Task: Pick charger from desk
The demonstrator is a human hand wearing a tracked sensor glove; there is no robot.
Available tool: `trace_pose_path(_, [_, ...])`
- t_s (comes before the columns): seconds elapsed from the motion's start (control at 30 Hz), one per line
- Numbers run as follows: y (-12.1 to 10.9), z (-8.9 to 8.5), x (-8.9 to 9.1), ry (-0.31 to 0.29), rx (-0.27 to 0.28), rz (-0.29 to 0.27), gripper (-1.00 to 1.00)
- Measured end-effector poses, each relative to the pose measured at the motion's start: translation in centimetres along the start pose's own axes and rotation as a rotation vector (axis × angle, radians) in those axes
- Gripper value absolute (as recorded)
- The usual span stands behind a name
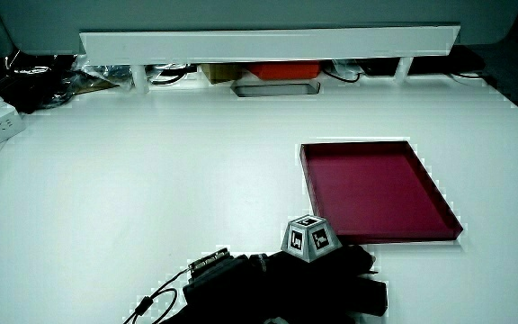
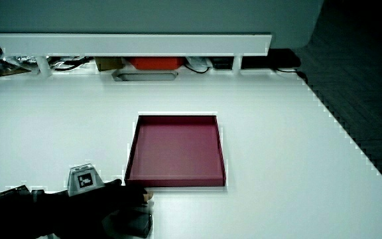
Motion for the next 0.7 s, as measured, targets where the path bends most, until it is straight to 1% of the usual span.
trace_pose_path(0.03, [0.0, -0.3, 0.1, 0.017, 0.001, -0.024, 0.00])
trace_pose_path(0.07, [0.0, -0.5, 0.2, 0.031, -0.002, -0.022, 0.00])
trace_pose_path(0.1, [0.0, -1.0, 0.3, -0.023, -0.013, -0.031, 0.00])
trace_pose_path(0.13, [0.1, -1.5, 0.4, -0.015, -0.022, -0.067, 0.00])
trace_pose_path(0.17, [0.2, -1.9, 0.5, 0.016, -0.011, -0.119, 0.00])
trace_pose_path(0.2, [0.4, -2.4, 0.7, 0.072, 0.007, -0.194, 0.00])
trace_pose_path(0.23, [0.2, -2.9, 1.0, -0.003, -0.039, -0.110, 0.00])
trace_pose_path(0.27, [0.2, -3.3, 1.4, 0.000, -0.049, -0.140, 0.00])
trace_pose_path(0.3, [0.2, -3.8, 1.6, 0.024, -0.043, -0.178, 0.00])
trace_pose_path(0.33, [0.1, -4.3, 1.8, -0.037, -0.066, -0.161, 0.00])
trace_pose_path(0.37, [0.1, -4.7, 2.0, -0.050, -0.076, -0.165, 0.00])
trace_pose_path(0.4, [0.0, -5.0, 2.4, -0.026, -0.083, -0.163, 0.00])
trace_pose_path(0.43, [-0.1, -5.3, 2.6, 0.008, -0.078, -0.197, 0.00])
trace_pose_path(0.47, [-0.2, -5.7, 2.8, -0.013, -0.100, -0.160, 0.00])
trace_pose_path(0.5, [-0.2, -6.2, 2.9, -0.022, -0.108, -0.172, 0.00])
trace_pose_path(0.53, [-0.3, -6.5, 3.1, -0.010, -0.115, -0.167, 0.00])
trace_pose_path(0.57, [-0.3, -6.9, 3.3, 0.003, -0.119, -0.193, 0.00])
trace_pose_path(0.6, [-0.3, -7.3, 3.5, 0.029, -0.113, -0.236, 0.00])
trace_pose_path(0.63, [-0.4, -7.8, 3.6, -0.008, -0.143, -0.189, 0.00])
trace_pose_path(0.67, [-0.5, -8.3, 3.6, -0.031, -0.164, -0.180, 0.00])
trace_pose_path(0.7, [-0.6, -8.6, 3.9, -0.007, -0.164, -0.185, 0.00])
